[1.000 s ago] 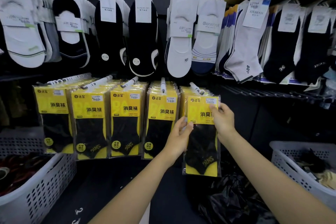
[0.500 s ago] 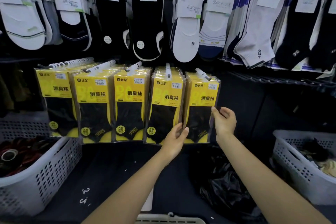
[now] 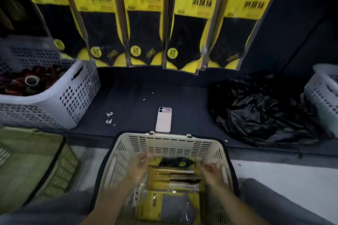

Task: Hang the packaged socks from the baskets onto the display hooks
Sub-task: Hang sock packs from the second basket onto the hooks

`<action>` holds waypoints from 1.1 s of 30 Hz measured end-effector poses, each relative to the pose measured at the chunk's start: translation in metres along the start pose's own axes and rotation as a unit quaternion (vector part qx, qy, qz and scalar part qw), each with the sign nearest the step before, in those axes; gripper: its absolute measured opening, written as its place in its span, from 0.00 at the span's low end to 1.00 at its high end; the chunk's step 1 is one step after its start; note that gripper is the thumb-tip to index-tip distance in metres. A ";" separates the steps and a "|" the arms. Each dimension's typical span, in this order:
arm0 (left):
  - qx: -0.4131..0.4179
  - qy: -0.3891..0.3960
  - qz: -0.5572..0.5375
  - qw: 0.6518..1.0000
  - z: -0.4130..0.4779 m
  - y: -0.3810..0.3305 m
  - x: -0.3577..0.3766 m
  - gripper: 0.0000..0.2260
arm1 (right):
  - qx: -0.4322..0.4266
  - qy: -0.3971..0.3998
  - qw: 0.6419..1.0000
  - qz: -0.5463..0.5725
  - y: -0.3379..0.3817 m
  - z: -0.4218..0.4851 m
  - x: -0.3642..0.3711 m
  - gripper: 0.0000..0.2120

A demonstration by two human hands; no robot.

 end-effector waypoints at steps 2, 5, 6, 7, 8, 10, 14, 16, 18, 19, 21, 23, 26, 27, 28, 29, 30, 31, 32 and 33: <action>-0.030 -0.027 0.006 0.999 0.003 0.027 -0.010 0.07 | 0.043 0.009 0.999 -0.032 -0.031 0.002 0.008 0.09; -0.087 -0.068 0.045 0.993 0.018 0.058 -0.014 0.05 | 0.056 -0.001 0.997 -0.057 -0.043 0.011 0.015 0.13; -0.104 -0.081 0.057 0.990 0.025 0.065 -0.013 0.05 | 0.058 -0.002 0.997 -0.048 -0.041 0.015 0.019 0.13; -0.124 -0.085 0.072 0.986 0.032 0.070 -0.010 0.07 | 0.063 -0.010 0.997 -0.046 -0.039 0.019 0.022 0.14; -0.148 -0.083 0.085 0.982 0.041 0.073 -0.006 0.10 | 0.072 -0.014 0.996 -0.054 -0.037 0.025 0.026 0.16; -0.187 -0.072 0.101 0.975 0.057 0.079 0.003 0.15 | 0.103 -0.005 0.992 -0.074 -0.036 0.040 0.035 0.21; -0.199 -0.063 0.129 0.970 0.083 0.086 0.015 0.16 | 0.163 0.060 0.980 -0.095 -0.033 0.067 0.054 0.36; -0.207 -0.067 0.112 0.970 0.088 0.091 0.019 0.13 | 0.163 0.073 0.976 -0.128 -0.031 0.079 0.061 0.40; -0.243 -0.067 0.051 0.966 0.087 0.098 0.020 0.05 | 0.170 0.073 0.973 -0.138 -0.030 0.088 0.064 0.41; -0.260 -0.062 0.030 0.963 0.087 0.104 0.019 0.08 | 0.180 0.079 0.972 -0.127 -0.031 0.091 0.066 0.41; -0.293 -0.062 -0.016 0.954 0.083 0.111 0.017 0.07 | 0.202 0.095 0.969 -0.106 -0.035 0.092 0.067 0.38; -0.316 -0.057 -0.029 0.947 0.077 0.116 0.014 0.09 | 0.226 0.104 0.964 -0.095 -0.039 0.086 0.064 0.38; -0.327 -0.060 -0.072 0.940 0.062 0.116 0.008 0.10 | 0.246 0.131 0.956 -0.086 -0.044 0.069 0.057 0.35; -0.329 -0.064 -0.090 0.938 0.055 0.115 0.006 0.07 | 0.252 0.140 0.955 -0.076 -0.045 0.061 0.055 0.31; -0.335 -0.074 -0.119 0.932 0.047 0.115 0.005 0.07 | 0.257 0.147 0.953 -0.060 -0.045 0.053 0.053 0.27; -0.341 -0.090 -0.154 0.923 0.038 0.114 0.004 0.10 | 0.263 0.156 0.951 -0.039 -0.045 0.043 0.051 0.24; -0.343 -0.111 -0.191 0.913 0.030 0.114 0.002 0.13 | 0.269 0.167 0.948 -0.014 -0.043 0.033 0.050 0.22; -0.338 -0.126 -0.223 0.906 0.022 0.112 0.000 0.16 | 0.275 0.177 0.945 0.012 -0.042 0.024 0.049 0.20; -0.328 -0.126 -0.246 0.903 0.015 0.108 -0.002 0.18 | 0.279 0.188 0.941 0.041 -0.039 0.016 0.048 0.19; -0.317 -0.112 -0.264 0.904 0.007 0.099 -0.002 0.19 | 0.277 0.203 0.937 0.070 -0.035 0.008 0.047 0.18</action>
Point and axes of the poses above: each hand's wrist, its own z-axis towards the middle knuckle, its own x-axis out of the palm, y = z × x, the point moved 4 cm from there along z, towards the middle knuckle, and after that the axes turned 9 degrees about -y, right-handed, at the moved point
